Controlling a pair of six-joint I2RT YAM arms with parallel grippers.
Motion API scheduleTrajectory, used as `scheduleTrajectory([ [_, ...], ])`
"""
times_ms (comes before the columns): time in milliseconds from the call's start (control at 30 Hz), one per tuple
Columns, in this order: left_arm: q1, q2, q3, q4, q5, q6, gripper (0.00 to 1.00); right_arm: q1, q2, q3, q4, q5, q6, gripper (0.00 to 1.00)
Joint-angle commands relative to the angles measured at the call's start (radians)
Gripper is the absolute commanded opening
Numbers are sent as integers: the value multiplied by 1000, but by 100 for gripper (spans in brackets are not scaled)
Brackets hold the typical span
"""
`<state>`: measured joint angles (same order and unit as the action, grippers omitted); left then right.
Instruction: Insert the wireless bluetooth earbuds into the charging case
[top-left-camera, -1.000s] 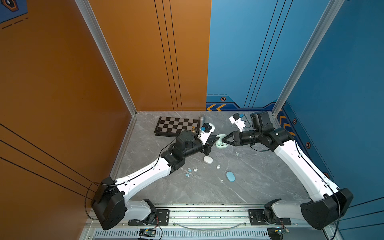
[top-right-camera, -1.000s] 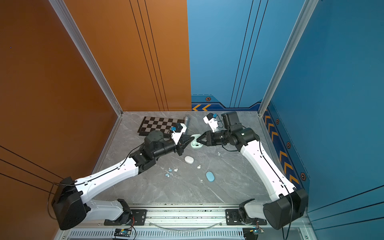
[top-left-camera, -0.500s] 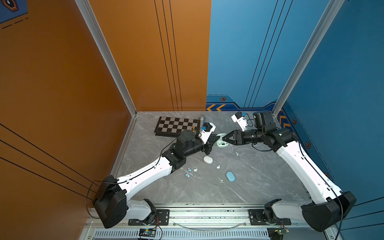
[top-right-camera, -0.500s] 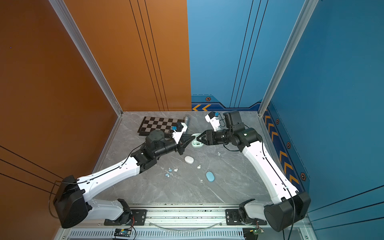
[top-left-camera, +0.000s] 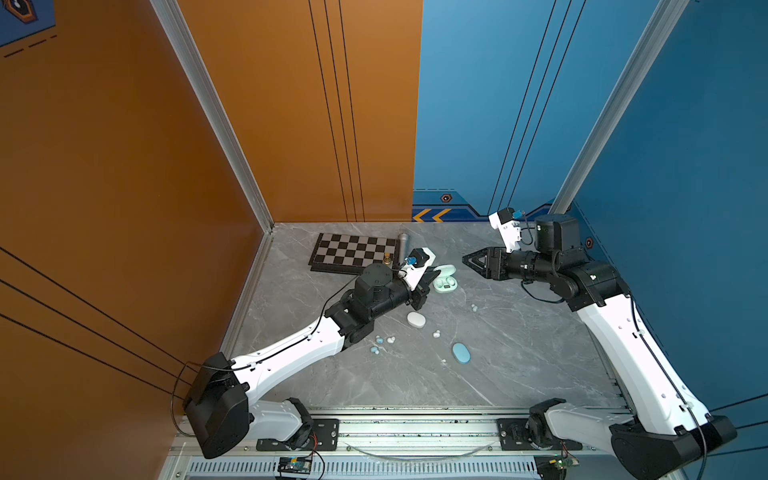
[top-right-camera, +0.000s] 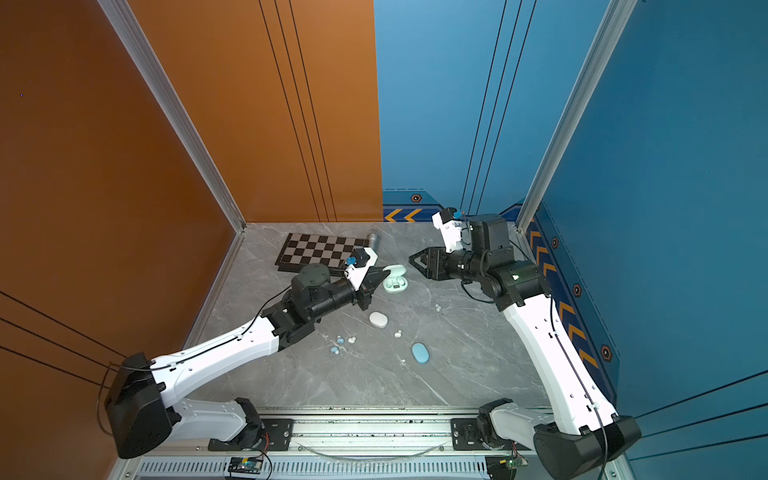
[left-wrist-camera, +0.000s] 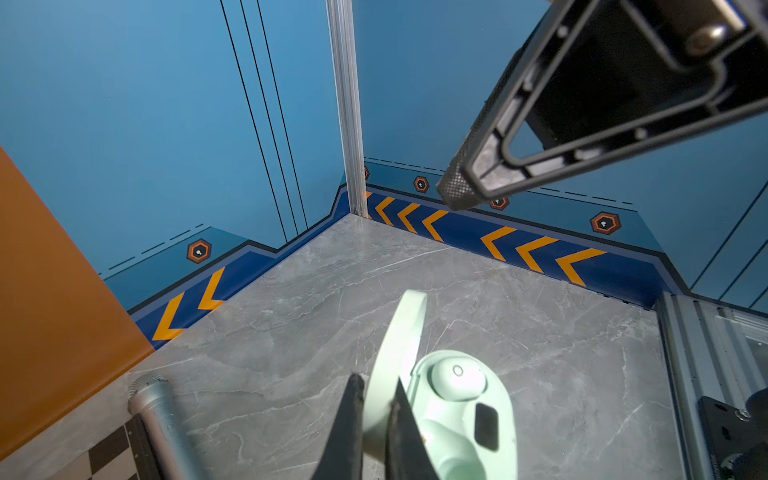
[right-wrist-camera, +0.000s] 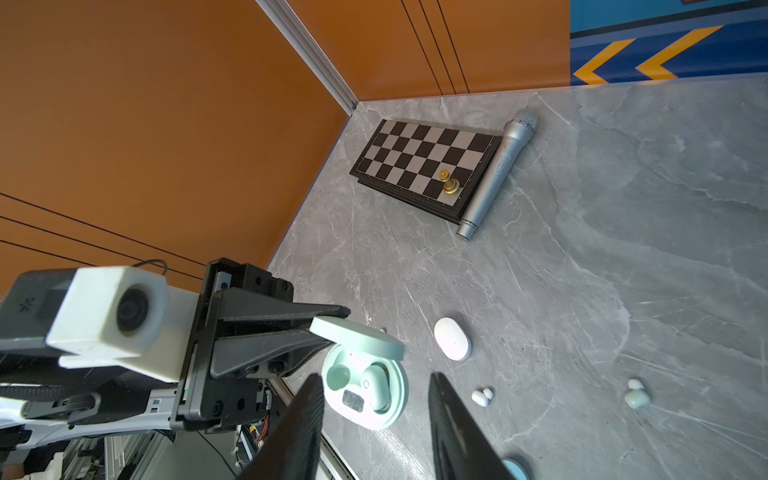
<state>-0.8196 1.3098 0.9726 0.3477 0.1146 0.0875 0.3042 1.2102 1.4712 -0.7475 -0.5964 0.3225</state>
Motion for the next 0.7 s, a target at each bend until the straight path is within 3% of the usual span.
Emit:
scheduleTrajectory([
  [0, -12, -43, 17, 30, -46, 87, 0, -2, -15, -26, 18, -10, 4, 47],
  [300, -20, -34, 46, 35, -27, 83, 0, 17, 3, -64, 25, -64, 6, 53],
  [667, -36, -24, 51, 54, -31, 66, 0, 42, 24, -112, 53, -63, 27, 55],
])
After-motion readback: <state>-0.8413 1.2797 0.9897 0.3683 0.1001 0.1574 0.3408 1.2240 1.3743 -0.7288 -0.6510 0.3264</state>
